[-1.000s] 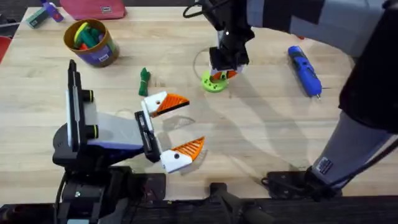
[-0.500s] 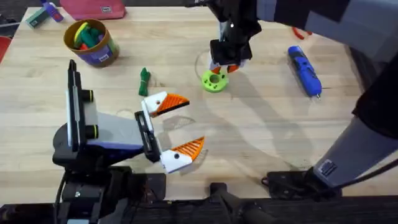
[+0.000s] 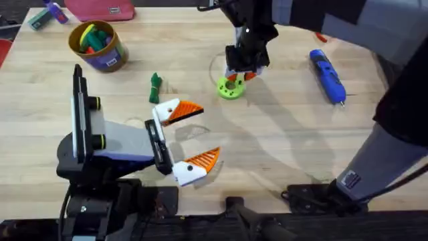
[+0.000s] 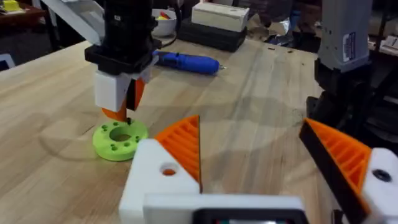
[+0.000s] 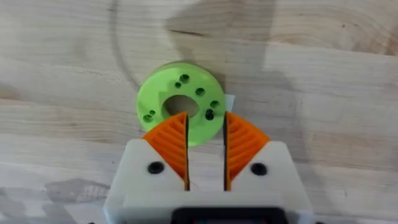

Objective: Pick up the gripper from the table and insert it into the empty holder that is missing its gripper. Then pick up a screw, insert it into the mounting hole, and use the screwdriver to tighten it. Finally, clean up the table by picking up the vegetable and placing it into the bucket.

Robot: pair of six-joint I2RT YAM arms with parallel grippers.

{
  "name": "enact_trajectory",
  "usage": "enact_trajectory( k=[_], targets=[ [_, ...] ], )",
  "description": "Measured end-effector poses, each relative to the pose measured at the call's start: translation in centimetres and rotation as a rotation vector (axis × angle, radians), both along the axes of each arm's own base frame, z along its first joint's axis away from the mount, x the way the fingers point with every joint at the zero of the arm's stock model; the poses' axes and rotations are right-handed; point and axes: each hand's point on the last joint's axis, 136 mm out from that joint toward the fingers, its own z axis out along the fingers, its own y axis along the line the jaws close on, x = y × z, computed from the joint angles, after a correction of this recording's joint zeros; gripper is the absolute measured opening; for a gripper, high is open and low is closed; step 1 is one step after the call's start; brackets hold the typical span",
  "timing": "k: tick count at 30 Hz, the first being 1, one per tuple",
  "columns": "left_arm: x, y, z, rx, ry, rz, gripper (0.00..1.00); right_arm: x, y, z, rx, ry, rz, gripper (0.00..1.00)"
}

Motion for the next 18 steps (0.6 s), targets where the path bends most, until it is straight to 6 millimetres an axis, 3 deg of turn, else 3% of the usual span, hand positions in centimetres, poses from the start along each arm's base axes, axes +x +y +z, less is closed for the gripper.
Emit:
enact_trajectory(
  k=[10, 18],
  targets=[
    [0.0, 0.0, 0.0, 0.0, 0.0, 0.0, 0.986, -0.11, -0.04, -1.13, -0.014, 0.025, -0.002, 0.263],
    [0.0, 0.0, 0.0, 0.0, 0.0, 0.0, 0.986, -0.11, -0.05, -1.13, -0.014, 0.025, -0.002, 0.175]
  ],
)
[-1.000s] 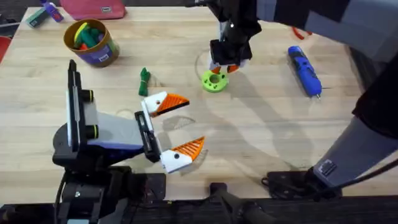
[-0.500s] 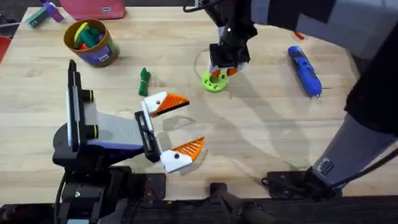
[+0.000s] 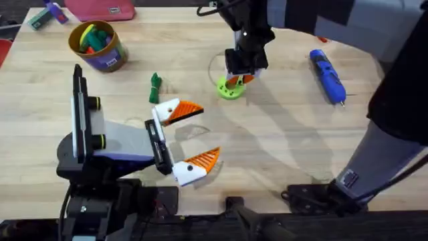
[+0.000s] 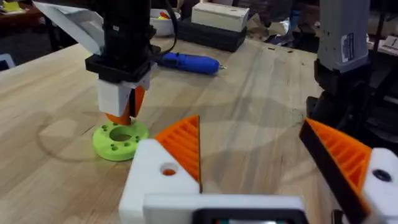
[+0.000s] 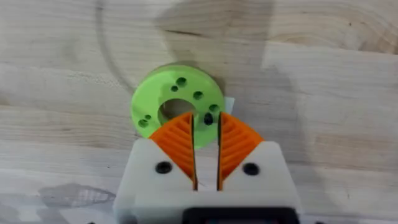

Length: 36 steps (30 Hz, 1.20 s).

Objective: Pick up the gripper from the table and insert it into the empty holder that is missing its gripper. Then pick up a screw, insert it into the mounting hole, and use the screwdriver to tighten it. Finally, clean up the table by picking up the vegetable and placing it into the bucket.

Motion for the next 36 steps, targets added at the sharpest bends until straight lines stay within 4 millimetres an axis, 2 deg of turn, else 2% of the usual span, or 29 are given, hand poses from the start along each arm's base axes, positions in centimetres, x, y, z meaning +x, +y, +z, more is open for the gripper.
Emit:
enact_trajectory(
  k=[9, 23, 27, 36],
  targets=[
    [0.0, 0.0, 0.0, 0.0, 0.0, 0.0, 0.986, 0.03, 0.0, 0.0, 0.001, -0.001, 0.0, 0.176],
    [0.0, 0.0, 0.0, 0.0, 0.0, 0.0, 0.985, 0.08, 0.03, -0.66, -0.005, 0.009, -0.001, 0.102],
    [0.0, 0.0, 0.0, 0.0, 0.0, 0.0, 0.987, 0.07, 0.0, -0.66, -0.007, 0.009, -0.002, 0.015],
    [0.0, 0.0, 0.0, 0.0, 0.0, 0.0, 0.986, 0.06, 0.0, -0.66, -0.007, 0.009, -0.004, 0.007]
  ],
)
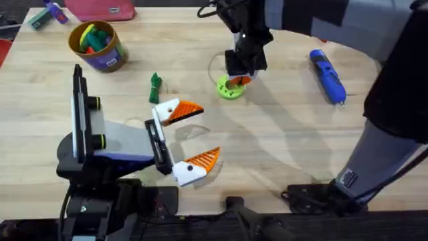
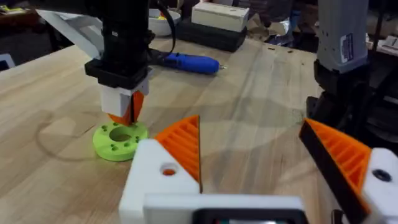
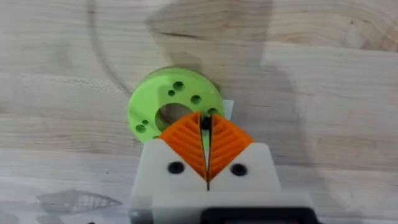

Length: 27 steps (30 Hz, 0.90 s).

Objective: Pick up the gripper from the table and insert it into the empty holder that is missing its gripper. Then pick up a screw, insert it into the mounting hole, and use the screwdriver to tighten it. Finally, clean up the table by picking up the vegetable and placing it into the bucket.

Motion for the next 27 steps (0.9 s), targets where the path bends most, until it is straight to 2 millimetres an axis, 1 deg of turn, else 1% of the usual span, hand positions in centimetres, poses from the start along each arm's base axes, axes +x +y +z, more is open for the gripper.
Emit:
enact_trajectory(
  k=[5, 8, 10, 11, 15, 17, 19, 22, 25, 27],
  targets=[
    [0.0, 0.0, 0.0, 0.0, 0.0, 0.0, 0.985, -0.2, -0.1, 0.1, -0.004, 0.006, 0.0, 0.007],
    [0.0, 0.0, 0.0, 0.0, 0.0, 0.0, 0.985, -0.6, -0.4, 1.3, -0.003, 0.004, 0.001, 0.007],
    [0.0, 0.0, 0.0, 0.0, 0.0, 0.0, 0.985, -1.2, -0.6, 3.3, 0.004, -0.004, 0.004, 0.006],
    [0.0, 0.0, 0.0, 0.0, 0.0, 0.0, 0.985, -1.2, -0.5, 4.7, 0.015, -0.024, 0.006, 0.006],
    [0.0, 0.0, 0.0, 0.0, 0.0, 0.0, 0.985, -1.4, 0.2, 11.7, 0.081, -0.137, 0.045, 0.006],
    [0.0, 0.0, 0.0, 0.0, 0.0, 0.0, 0.985, -2.1, 0.4, 15.0, 0.1, -0.173, 0.079, 0.006],
    [0.0, 0.0, 0.0, 0.0, 0.0, 0.0, 0.985, -2.9, 0.9, 17.9, 0.115, -0.204, 0.13, 0.006],
    [0.0, 0.0, 0.0, 0.0, 0.0, 0.0, 0.987, -4.1, 2.2, 20.8, 0.136, -0.249, 0.226, 0.006],
    [0.0, 0.0, 0.0, 0.0, 0.0, 0.0, 0.986, -5.9, 3.9, 22.6, 0.144, -0.268, 0.337, 0.006],
    [0.0, 0.0, 0.0, 0.0, 0.0, 0.0, 0.985, -7.5, 5.4, 23.6, 0.153, -0.281, 0.428, 0.006]
  ],
)
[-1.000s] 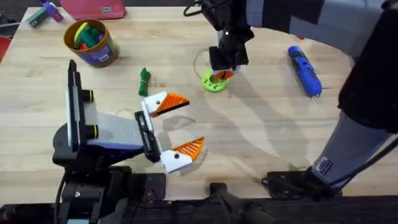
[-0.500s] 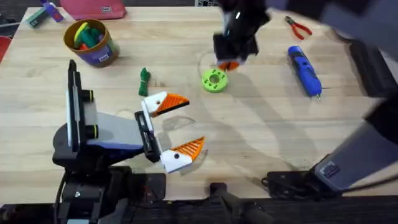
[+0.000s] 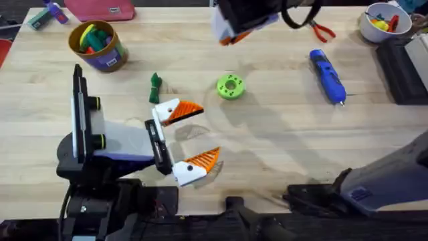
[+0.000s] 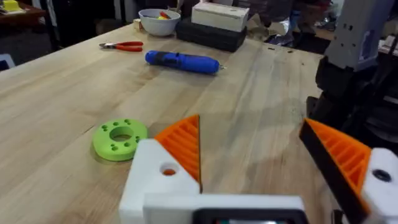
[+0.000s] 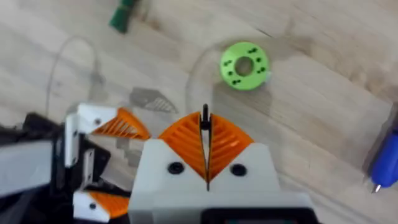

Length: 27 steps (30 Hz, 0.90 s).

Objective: Pick up the gripper from the table and insert it into the empty holder that is missing its gripper. Then pick up a screw, insert it into the mounting hole, and use the screwdriver to tighten it. Finally, clean up the table by picking up the vegetable and placing it into the bucket.

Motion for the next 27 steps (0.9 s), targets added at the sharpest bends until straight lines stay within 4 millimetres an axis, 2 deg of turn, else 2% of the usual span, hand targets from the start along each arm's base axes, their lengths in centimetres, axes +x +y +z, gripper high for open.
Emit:
enact_trajectory(
  k=[6, 10, 13, 20, 27],
  targets=[
    [0.0, 0.0, 0.0, 0.0, 0.0, 0.0, 0.985, -4.8, 4.1, 1.4, -0.006, -0.042, 0.244, 0.006],
    [0.0, 0.0, 0.0, 0.0, 0.0, 0.0, 0.985, -7.6, 6.1, 0.8, -0.035, -0.042, 0.381, 0.006],
    [0.0, 0.0, 0.0, 0.0, 0.0, 0.0, 0.985, -9.0, 6.8, -0.3, -0.083, -0.022, 0.469, 0.006],
    [0.0, 0.0, 0.0, 0.0, 0.0, 0.0, 0.985, -10.5, 7.8, -2.3, -0.174, -0.001, 0.632, 0.006],
    [0.0, 0.0, 0.0, 0.0, 0.0, 0.0, 0.985, -10.6, 8.2, -2.6, -0.197, -0.008, 0.694, 0.006]
  ],
)
